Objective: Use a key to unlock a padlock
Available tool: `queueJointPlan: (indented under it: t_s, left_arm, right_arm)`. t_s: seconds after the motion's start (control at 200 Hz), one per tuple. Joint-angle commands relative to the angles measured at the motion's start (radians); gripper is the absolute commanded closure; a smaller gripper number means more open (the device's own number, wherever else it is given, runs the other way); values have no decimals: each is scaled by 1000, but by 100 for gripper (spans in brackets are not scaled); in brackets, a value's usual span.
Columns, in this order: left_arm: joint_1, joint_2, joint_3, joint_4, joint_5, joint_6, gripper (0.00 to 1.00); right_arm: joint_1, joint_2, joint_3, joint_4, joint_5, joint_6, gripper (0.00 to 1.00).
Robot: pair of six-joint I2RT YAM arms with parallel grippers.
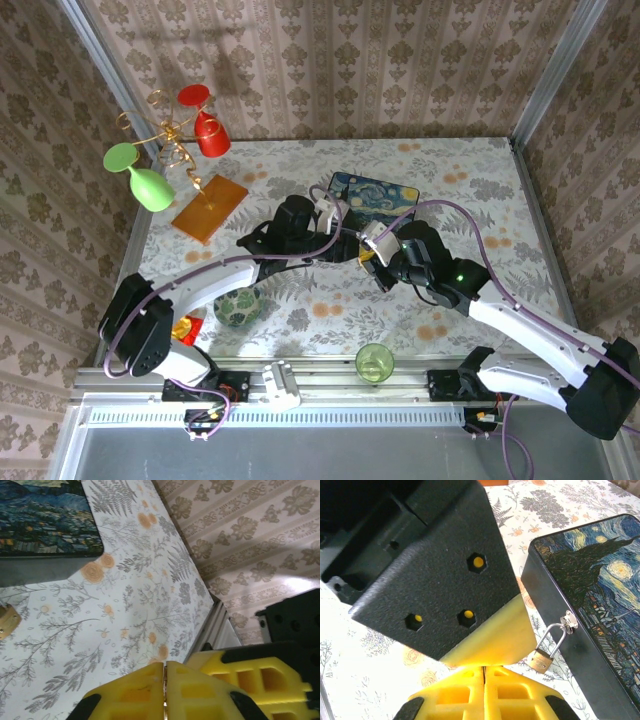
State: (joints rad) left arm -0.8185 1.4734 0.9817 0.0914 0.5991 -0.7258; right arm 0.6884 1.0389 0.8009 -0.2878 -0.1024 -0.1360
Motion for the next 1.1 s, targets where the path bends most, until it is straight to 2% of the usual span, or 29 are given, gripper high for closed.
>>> queueJointPlan:
  t_s: [0.0, 0.125, 0.22, 0.27, 0.29, 0.355, 0.41, 0.47, 0.545, 0.63, 0.715, 0.845, 0.99, 1.095]
  left_arm:
    - [-4, 19, 29, -54, 19, 40, 93]
    - [-2, 26, 24, -23, 27, 25, 100]
    - [2, 21, 9, 32, 33, -1, 100]
    - [7, 14, 4, 51, 33, -10, 100]
    - [8, 12, 3, 59, 33, -14, 100]
    - [17, 2, -11, 99, 34, -30, 100]
    - [26, -10, -25, 133, 32, -40, 100]
    - [37, -28, -41, 166, 23, -45, 100]
    - [49, -53, -56, 214, 22, -33, 100]
    - [53, -91, -67, 253, 7, 4, 100]
    - [54, -138, -81, 274, -24, 64, 100]
    - [55, -195, -113, 367, -34, 129, 100]
    - [50, -227, -153, 512, -14, 145, 100]
    - [40, -238, -159, 538, -12, 154, 100]
  right_arm:
    - [8, -2, -10, 38, 31, -8, 100]
    - [10, 2, -9, 35, 39, -7, 100]
    - [10, 1, -15, 41, 52, 0, 100]
    - [10, -5, -25, 54, 55, 12, 96]
    - [10, -10, -31, 61, 55, 16, 93]
    - [7, -27, -51, 80, 56, 43, 63]
    - [-4, -57, -73, 97, 38, 64, 53]
    - [-32, -103, -106, 130, -18, 103, 37]
    - [-101, -179, -152, 198, -135, 183, 26]
    - [-242, -247, -225, 360, -309, 360, 15]
    - [-336, -260, -247, 502, -489, 509, 13]
    - [-386, -197, -212, 616, -643, 633, 13]
    - [-390, -114, -219, 869, -732, 807, 16]
    - [-390, -91, -249, 1017, -745, 883, 21]
